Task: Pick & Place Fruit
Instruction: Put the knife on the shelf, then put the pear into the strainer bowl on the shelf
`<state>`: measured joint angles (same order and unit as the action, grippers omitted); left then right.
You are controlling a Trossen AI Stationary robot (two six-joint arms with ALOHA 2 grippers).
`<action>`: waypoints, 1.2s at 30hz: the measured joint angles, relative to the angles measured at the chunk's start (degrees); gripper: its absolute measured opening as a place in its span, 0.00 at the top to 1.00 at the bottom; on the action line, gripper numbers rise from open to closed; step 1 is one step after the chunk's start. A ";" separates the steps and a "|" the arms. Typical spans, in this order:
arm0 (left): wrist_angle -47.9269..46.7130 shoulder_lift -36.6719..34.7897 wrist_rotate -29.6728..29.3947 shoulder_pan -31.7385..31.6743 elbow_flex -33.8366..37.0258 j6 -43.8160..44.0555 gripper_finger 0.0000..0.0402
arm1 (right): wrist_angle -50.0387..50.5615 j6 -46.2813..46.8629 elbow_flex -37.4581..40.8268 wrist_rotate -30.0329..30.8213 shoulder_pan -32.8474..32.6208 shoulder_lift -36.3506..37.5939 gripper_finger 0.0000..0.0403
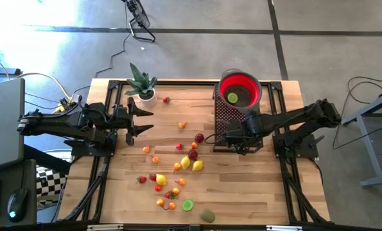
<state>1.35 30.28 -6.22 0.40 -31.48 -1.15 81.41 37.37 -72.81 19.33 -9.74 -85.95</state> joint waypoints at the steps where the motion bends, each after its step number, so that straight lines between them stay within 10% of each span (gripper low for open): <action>1: 0.21 0.02 0.00 0.00 0.00 0.00 0.45 | 0.12 0.00 0.03 -0.02 0.00 -0.30 0.86; 20: 1.72 0.02 0.02 0.00 0.00 0.11 0.45 | 1.18 -0.12 0.12 -4.90 2.34 -0.76 0.85; 29: 1.68 0.02 0.02 0.01 -0.02 0.09 0.45 | 1.16 -0.25 0.08 -4.48 2.40 -0.76 0.63; 36: 1.59 0.02 0.02 0.00 -0.02 0.07 0.45 | 0.76 -1.45 0.08 -4.33 2.38 -0.74 0.66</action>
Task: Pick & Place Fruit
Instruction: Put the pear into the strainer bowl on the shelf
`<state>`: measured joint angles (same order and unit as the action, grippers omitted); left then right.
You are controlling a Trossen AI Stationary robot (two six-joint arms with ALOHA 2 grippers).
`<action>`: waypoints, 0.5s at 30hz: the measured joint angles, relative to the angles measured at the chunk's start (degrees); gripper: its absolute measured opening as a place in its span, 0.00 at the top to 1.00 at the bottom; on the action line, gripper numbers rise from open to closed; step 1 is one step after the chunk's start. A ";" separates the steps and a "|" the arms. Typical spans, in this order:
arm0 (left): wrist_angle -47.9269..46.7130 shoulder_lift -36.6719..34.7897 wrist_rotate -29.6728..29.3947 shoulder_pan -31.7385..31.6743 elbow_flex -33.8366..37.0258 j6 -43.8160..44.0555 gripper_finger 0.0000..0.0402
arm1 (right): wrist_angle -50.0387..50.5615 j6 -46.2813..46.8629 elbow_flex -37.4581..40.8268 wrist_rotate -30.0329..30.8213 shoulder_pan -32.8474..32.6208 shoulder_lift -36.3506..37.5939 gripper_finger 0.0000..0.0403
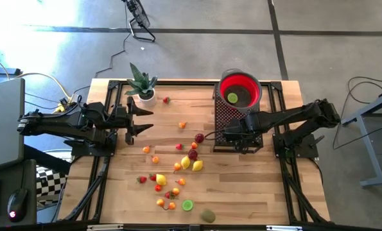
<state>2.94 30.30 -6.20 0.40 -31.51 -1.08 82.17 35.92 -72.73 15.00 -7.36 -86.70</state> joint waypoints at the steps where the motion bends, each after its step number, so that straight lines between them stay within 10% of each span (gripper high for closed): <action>1: -0.02 0.00 0.00 0.00 0.00 0.00 0.45 | -0.02 -0.04 -0.08 -0.06 -0.04 0.00 0.67; 15: -0.05 0.00 0.00 0.00 0.00 -0.07 0.45 | -1.02 -4.61 -9.23 -0.15 -1.77 0.02 0.87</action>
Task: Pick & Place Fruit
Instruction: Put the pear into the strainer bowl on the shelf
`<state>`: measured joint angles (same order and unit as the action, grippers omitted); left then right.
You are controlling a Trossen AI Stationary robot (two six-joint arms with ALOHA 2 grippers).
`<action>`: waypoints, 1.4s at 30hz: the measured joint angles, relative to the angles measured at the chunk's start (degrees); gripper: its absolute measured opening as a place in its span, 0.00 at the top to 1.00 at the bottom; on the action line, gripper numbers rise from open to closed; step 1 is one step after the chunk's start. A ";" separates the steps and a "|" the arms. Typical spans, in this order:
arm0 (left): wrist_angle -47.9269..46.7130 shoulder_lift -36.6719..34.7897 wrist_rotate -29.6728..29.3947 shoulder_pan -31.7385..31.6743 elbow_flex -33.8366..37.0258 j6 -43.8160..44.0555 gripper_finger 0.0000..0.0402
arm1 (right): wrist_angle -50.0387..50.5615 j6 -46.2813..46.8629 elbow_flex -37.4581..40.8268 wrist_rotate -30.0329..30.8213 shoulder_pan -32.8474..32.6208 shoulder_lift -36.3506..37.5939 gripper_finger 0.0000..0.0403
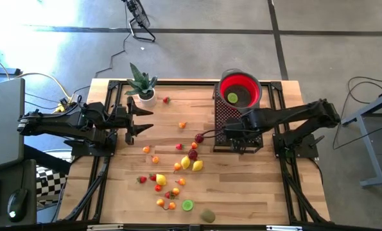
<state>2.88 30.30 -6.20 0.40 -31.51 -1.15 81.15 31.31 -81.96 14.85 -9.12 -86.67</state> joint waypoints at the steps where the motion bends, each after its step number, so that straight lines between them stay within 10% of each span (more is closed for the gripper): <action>1: 0.00 -0.01 0.00 0.00 0.00 0.00 0.45 | -0.97 -0.81 -0.32 0.00 -0.39 0.03 0.88; 18: -0.01 0.00 0.00 0.00 -0.02 -0.03 0.45 | -21.66 -16.85 1.38 5.99 -6.17 1.90 0.99; 42: -0.03 -0.02 -0.01 0.00 -0.02 -0.02 0.45 | -82.24 -31.92 42.77 -3.03 -6.27 36.89 0.99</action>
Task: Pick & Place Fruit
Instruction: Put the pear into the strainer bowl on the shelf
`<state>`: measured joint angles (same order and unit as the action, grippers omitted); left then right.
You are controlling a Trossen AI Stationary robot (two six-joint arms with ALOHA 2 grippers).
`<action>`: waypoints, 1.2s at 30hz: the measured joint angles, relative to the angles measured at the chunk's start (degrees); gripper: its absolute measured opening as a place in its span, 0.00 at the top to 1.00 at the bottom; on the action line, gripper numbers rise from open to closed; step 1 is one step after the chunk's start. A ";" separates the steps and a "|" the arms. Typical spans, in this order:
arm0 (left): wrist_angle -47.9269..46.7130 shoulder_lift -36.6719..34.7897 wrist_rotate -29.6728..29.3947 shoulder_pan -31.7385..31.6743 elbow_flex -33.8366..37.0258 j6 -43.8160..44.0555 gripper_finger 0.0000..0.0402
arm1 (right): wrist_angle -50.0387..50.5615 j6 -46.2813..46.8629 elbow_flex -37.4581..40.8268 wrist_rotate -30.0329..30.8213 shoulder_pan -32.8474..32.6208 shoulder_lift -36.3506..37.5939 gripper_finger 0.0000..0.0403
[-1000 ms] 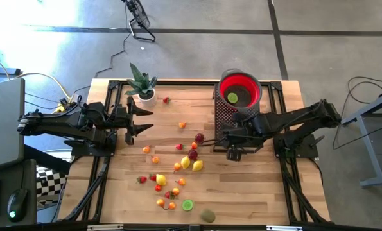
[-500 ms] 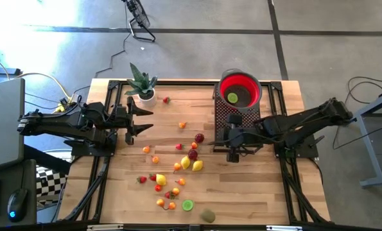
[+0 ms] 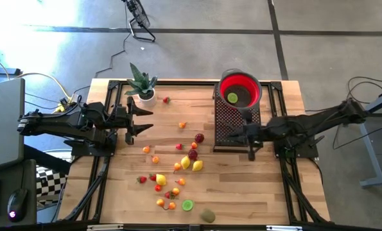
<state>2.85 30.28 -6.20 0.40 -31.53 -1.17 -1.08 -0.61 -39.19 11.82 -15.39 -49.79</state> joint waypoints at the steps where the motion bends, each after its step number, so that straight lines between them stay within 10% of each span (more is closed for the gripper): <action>1: 0.02 0.00 0.00 0.00 0.00 0.02 0.45 | -2.46 -0.34 1.52 -0.12 -0.03 1.05 0.99; 36: -1.57 0.00 5.84 0.00 0.00 0.17 0.45 | -17.04 -0.47 9.67 -10.17 0.01 10.59 0.99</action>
<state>1.29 30.28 -0.36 0.40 -31.53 -0.99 -18.12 -1.08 -29.52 1.65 -15.38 -39.20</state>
